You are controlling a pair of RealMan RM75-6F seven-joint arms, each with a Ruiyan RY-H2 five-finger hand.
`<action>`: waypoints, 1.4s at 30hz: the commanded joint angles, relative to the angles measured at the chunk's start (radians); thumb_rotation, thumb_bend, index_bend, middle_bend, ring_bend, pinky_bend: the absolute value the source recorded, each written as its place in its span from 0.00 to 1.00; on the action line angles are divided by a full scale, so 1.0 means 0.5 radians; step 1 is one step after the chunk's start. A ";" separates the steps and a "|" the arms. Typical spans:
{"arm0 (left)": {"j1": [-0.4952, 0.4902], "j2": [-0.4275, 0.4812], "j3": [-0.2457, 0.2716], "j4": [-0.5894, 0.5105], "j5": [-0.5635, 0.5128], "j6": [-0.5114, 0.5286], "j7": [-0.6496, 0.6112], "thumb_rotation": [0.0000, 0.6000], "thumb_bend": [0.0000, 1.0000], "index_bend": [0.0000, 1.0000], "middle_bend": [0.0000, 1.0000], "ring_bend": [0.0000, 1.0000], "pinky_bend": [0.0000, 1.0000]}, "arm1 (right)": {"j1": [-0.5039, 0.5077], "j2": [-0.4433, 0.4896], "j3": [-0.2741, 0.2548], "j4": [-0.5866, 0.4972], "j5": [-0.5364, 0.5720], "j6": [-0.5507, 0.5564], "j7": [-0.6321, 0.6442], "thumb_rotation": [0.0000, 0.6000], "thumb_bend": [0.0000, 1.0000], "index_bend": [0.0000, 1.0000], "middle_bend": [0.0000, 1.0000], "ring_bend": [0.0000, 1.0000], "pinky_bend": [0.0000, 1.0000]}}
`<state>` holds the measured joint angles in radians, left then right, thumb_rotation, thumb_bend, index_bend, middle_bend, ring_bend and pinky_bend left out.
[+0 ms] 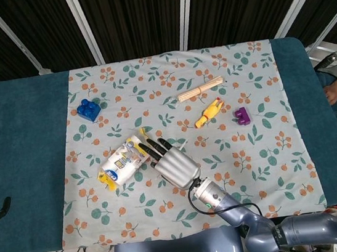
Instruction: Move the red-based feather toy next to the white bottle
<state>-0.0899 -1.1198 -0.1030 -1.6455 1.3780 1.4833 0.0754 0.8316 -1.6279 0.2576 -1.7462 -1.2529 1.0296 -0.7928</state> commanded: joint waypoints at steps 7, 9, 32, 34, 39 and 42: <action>-0.001 0.004 -0.001 0.002 -0.006 -0.005 -0.002 1.00 0.32 0.04 0.06 0.01 0.05 | 0.004 0.058 -0.020 -0.084 0.059 0.048 -0.066 1.00 0.27 0.00 0.03 0.05 0.15; 0.000 0.003 -0.001 0.000 -0.006 -0.003 0.001 1.00 0.32 0.04 0.06 0.01 0.05 | 0.000 0.082 -0.034 -0.116 0.069 0.063 -0.090 1.00 0.26 0.00 0.02 0.05 0.15; 0.004 -0.004 0.000 -0.006 -0.001 0.014 0.024 1.00 0.32 0.04 0.06 0.01 0.05 | -0.377 0.850 -0.039 -0.593 0.169 0.428 0.235 1.00 0.23 0.00 0.02 0.05 0.15; 0.004 -0.005 -0.001 -0.005 -0.001 0.014 0.029 1.00 0.32 0.04 0.06 0.01 0.05 | -0.437 0.941 -0.058 -0.592 0.168 0.443 0.326 1.00 0.23 0.00 0.02 0.05 0.15; 0.003 -0.008 0.000 -0.008 -0.002 0.014 0.036 1.00 0.32 0.04 0.06 0.01 0.05 | -0.598 1.091 -0.195 -0.489 0.138 0.460 0.488 1.00 0.20 0.00 0.02 0.05 0.15; 0.005 -0.008 -0.001 -0.011 -0.004 0.017 0.031 1.00 0.32 0.04 0.06 0.01 0.05 | -0.684 1.118 -0.278 -0.393 0.107 0.468 0.589 1.00 0.19 0.00 0.02 0.05 0.15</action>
<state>-0.0875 -1.1238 -0.1036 -1.6507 1.3763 1.4916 0.0913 0.5201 -1.0815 0.1470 -1.9742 -1.1885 1.2565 -0.5293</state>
